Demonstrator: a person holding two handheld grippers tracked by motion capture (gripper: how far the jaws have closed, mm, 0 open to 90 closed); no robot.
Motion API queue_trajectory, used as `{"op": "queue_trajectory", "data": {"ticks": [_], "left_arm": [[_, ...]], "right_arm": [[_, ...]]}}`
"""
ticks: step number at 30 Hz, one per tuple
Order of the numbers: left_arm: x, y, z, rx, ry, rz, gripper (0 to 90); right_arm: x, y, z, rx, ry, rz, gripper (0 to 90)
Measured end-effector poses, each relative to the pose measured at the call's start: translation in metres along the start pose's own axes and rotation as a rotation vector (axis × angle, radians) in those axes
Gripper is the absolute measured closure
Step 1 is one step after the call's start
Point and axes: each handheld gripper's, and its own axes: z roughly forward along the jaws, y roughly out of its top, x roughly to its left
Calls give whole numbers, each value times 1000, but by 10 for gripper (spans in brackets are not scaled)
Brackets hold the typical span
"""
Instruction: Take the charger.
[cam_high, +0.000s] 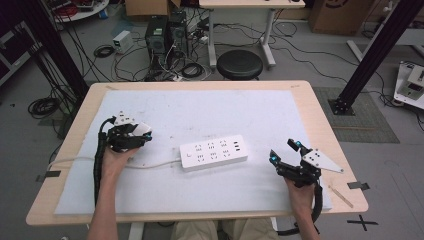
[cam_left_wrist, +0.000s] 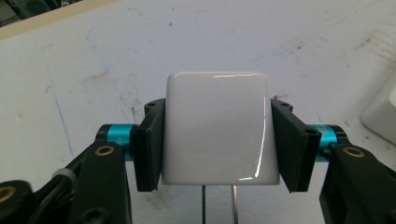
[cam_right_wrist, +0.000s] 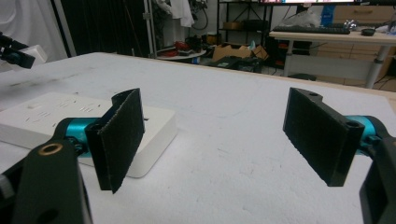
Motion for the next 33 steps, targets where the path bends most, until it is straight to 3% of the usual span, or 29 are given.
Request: {"op": "queue_trajectory", "data": {"ticks": [5,6,13,25,33], "left_arm": [[-8,-2,-3,-35,-3,1,424],[-16,-2,-6,-57,-8,9,424],[-36,2,-14,-113,-25,24,424],[-58,4,-21,-143,-41,50,424],[-83,10,-31,-206,-74,120,424]], "right_arm": [[0,0,0,0,1,0,212],[0,0,0,-1,2,3,212],[0,0,0,3,1,20,212],[0,0,1,7,9,21,212],[0,0,1,5,18,16,212]]}}
